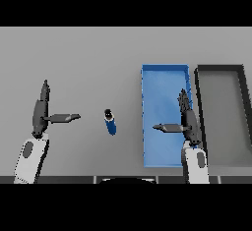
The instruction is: Pick up the blue pipe and place it into the blue bin.
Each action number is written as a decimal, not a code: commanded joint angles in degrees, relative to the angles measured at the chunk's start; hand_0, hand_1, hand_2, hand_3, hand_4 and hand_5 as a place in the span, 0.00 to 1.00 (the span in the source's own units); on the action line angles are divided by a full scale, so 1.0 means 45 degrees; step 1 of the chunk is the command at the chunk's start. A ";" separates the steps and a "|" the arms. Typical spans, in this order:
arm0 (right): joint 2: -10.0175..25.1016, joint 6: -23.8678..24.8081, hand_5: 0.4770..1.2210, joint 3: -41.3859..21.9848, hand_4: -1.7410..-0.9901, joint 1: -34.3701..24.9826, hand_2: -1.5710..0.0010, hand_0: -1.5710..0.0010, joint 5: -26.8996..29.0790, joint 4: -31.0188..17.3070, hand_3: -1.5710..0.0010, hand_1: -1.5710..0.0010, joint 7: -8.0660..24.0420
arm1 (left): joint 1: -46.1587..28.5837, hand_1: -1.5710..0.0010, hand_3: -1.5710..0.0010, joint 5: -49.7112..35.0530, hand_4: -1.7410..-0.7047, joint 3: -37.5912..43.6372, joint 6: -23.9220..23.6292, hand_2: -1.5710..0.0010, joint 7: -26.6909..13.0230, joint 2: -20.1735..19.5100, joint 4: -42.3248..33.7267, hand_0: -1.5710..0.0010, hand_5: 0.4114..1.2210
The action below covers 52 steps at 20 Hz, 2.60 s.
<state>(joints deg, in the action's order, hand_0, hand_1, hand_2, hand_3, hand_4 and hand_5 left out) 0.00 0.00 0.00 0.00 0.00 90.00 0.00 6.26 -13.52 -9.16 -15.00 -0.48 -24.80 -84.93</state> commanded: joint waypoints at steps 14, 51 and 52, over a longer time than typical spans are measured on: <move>0.1152 -0.0336 0.18 -0.1681 0.73 0.1194 1.00 1.00 -0.2456 0.1509 1.00 1.00 -0.0586 | 0.0029 1.00 1.00 -0.0603 0.64 -0.0697 0.4929 1.00 0.1342 -0.2762 0.0124 1.00 0.23; 0.1162 -0.0401 0.17 -0.1641 0.72 0.1469 1.00 1.00 -0.2339 0.1908 1.00 1.00 -0.0388 | 0.1386 0.71 0.69 0.1312 0.39 -0.4558 0.6114 0.66 0.1817 0.2950 0.2093 0.82 0.44; 0.1166 -0.0341 0.17 -0.1681 0.73 0.1535 1.00 1.00 -0.2448 0.1939 1.00 1.00 -0.0442 | 0.1367 0.57 0.55 0.1231 0.31 -0.4518 0.6019 0.53 0.1686 0.3042 0.2019 0.68 0.55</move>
<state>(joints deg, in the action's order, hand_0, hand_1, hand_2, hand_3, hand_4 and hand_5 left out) 5.24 -1.55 -7.57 6.92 -11.02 98.72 -2.02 12.42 -7.98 -29.49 12.08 7.16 -11.10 -75.85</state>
